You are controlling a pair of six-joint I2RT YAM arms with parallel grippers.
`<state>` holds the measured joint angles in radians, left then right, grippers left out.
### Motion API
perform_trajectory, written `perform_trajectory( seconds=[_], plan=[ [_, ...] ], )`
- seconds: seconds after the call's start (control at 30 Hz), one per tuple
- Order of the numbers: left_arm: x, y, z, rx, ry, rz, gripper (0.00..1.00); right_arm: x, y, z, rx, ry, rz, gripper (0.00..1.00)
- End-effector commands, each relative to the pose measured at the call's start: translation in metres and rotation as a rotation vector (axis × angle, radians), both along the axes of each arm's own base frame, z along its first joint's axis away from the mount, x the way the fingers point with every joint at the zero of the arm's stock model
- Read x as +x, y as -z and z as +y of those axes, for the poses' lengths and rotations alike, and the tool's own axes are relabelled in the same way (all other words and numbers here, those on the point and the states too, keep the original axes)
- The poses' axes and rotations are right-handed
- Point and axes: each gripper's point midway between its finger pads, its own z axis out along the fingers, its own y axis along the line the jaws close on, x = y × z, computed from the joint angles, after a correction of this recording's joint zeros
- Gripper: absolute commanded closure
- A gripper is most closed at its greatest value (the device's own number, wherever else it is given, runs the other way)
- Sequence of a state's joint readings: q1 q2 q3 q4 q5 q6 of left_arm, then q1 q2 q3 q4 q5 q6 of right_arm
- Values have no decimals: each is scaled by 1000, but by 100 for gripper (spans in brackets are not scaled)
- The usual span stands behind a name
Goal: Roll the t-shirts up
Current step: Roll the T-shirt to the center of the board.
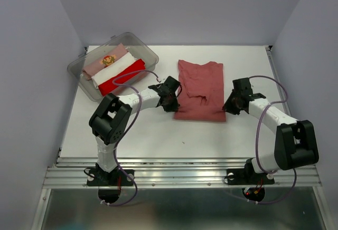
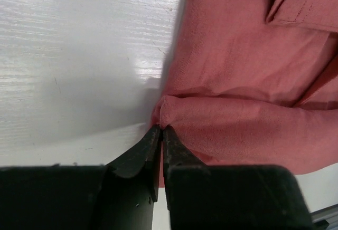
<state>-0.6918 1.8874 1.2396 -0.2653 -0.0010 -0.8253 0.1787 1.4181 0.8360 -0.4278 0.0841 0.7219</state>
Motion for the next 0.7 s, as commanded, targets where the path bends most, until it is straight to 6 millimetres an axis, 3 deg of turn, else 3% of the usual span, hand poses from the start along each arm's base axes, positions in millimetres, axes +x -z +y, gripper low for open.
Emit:
perform_trajectory(
  seconds=[0.0, 0.13, 0.3, 0.33, 0.37, 0.43, 0.47, 0.67],
  plan=[
    [13, -19, 8, 28, -16, -62, 75, 25, -28, -2, -24, 2, -115, 67],
    [18, -46, 19, 54, -52, -125, 70, 23, -47, 1, -8, -24, -168, 60],
    [23, -93, 37, 85, -112, -239, 69, 13, -77, 13, 57, -91, -250, 60],
    [22, -98, 37, 86, -112, -250, 71, 11, -79, 14, 65, -97, -255, 65],
    [20, -106, 36, 81, -106, -268, 79, 8, -77, 14, 67, -95, -252, 67],
    [14, -111, 26, 75, -72, -280, 98, 4, -74, 16, 72, -98, -242, 75],
    [11, -111, 21, 75, -55, -281, 100, 2, -72, 17, 74, -96, -237, 76],
    [-7, -100, -25, 18, 63, -257, 100, -8, -56, 38, 128, -175, -201, 96]
  ],
)
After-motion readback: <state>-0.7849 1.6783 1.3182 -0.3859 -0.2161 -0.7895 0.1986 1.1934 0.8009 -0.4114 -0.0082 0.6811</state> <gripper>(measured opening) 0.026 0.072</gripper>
